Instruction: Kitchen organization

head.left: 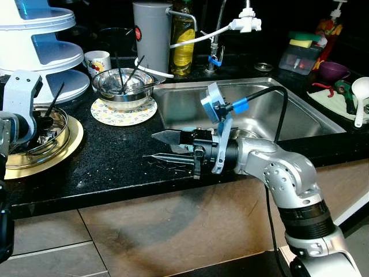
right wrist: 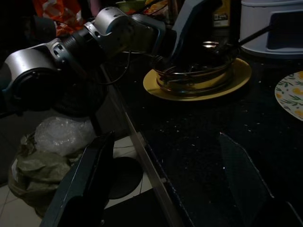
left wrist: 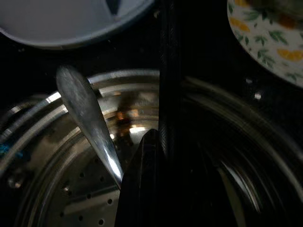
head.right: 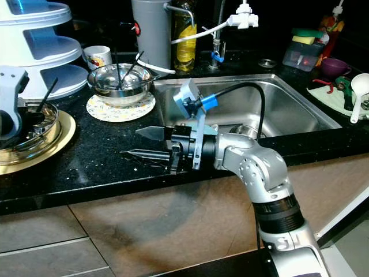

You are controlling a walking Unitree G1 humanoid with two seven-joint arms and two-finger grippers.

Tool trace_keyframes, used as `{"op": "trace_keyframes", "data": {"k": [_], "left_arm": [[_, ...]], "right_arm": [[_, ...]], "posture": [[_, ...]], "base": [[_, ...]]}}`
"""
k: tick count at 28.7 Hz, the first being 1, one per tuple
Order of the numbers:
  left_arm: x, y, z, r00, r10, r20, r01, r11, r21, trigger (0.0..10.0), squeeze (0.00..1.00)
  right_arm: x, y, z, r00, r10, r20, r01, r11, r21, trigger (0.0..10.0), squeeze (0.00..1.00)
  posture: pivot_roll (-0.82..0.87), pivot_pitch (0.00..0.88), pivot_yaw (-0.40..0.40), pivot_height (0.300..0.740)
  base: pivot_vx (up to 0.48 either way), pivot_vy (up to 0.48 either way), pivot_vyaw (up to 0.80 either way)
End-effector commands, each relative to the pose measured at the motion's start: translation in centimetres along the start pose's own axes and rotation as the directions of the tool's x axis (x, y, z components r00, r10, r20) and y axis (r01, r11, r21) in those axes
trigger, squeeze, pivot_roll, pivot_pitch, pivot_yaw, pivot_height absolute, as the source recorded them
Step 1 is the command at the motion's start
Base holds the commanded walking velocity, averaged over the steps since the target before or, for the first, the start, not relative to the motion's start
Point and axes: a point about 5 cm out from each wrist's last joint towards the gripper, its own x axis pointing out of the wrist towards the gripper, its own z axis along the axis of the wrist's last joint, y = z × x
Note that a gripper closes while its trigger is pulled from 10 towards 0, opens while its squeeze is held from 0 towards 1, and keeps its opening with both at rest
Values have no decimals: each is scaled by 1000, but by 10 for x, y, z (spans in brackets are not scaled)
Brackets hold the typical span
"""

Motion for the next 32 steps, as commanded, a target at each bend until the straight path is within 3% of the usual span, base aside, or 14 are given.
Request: {"op": "trace_keyframes", "data": {"k": [1, 11, 15, 16, 18, 19, 20, 21, 22, 23, 24, 26, 31, 32], "left_arm": [[-6, 10, 8, 999, 35, 31, -35, 999, 4, 0, 0], [-17, 12, 43, 987, 33, 160, -35, 999, 7, 0, 0], [-27, -11, 80, 929, -128, 348, 143, 990, -17, 0, 0], [-29, -19, 88, 901, -168, 401, 195, 980, -28, 3804, 0], [-35, -42, 105, 795, -283, 536, 346, 938, -18, 3882, 0], [-35, -42, 105, 795, -283, 536, 346, 938, -18, 3882, 0], [-40, -64, 114, 717, -385, 581, 513, 856, -66, 0, 0], [-46, -79, 122, 640, -447, 625, 636, 765, -105, 0, 0], [-46, -79, 122, 640, -447, 625, 636, 765, -105, 0, 0], [-52, -93, 129, 571, -484, 663, 729, 670, -139, 0, 0], [-52, -93, 129, 571, -484, 663, 729, 670, -139, 0, 0], [-55, -126, 127, 472, -546, 692, 843, 509, -173, 0, 0], [-45, -169, 80, 440, -706, 555, 894, 405, -193, 0, 0], [-46, -170, 75, 418, -720, 555, 905, 381, -187, 0, 0]], "right_arm": [[0, -1, 6, 1000, -10, 22, 11, 1000, -18, 10000, 0], [-1, -9, 20, 993, -54, 105, 54, 999, 5, 10000, 0], [-2, -15, 26, 982, -111, 151, 112, 994, 5, 10000, 0], [-2, -17, 29, 975, -134, 176, 135, 991, 5, 10000, 0], [-3, -23, 37, 946, -197, 258, 197, 980, 26, 10000, 0], [-3, -23, 37, 946, -197, 258, 197, 980, 26, 10000, 0], [-5, -28, 47, 904, -255, 343, 253, 966, 54, 10000, 0], [-7, -32, 52, 868, -297, 397, 286, 954, 88, 10000, 0], [-7, -32, 52, 868, -297, 397, 286, 954, 88, 10000, 0], [-8, -33, 56, 840, -325, 435, 305, 945, 117, 10000, 0], [-8, -33, 56, 840, -325, 435, 305, 945, 117, 10000, 0], [-12, -35, 61, 787, -362, 499, 322, 932, 168, 10000, 0], [-15, -33, 57, 746, -402, 531, 329, 916, 230, 10000, 0], [-15, -32, 56, 741, -403, 536, 320, 915, 245, 10000, 341]], "posture": [[-1, 173, -31, 740], [0, 174, -28, 740], [0, 174, -28, 740], [0, 174, -28, 740], [6, 171, -25, 740], [6, 171, -25, 740], [6, 171, -25, 740], [6, 171, -25, 740], [6, 171, -25, 740], [6, 171, -25, 740], [6, 171, -25, 740], [7, 157, -9, 740], [0, 161, 5, 740], [1, 161, 9, 740]], "base": [[0, 0, 0], [0, 0, 0], [0, 0, 0], [0, 0, 0], [0, 0, 0], [0, 0, 0], [0, 0, 0], [0, 0, 0], [0, 0, 0], [0, 0, 0], [0, 0, 0], [0, 0, 0], [0, 0, 0], [0, 0, 0]]}}
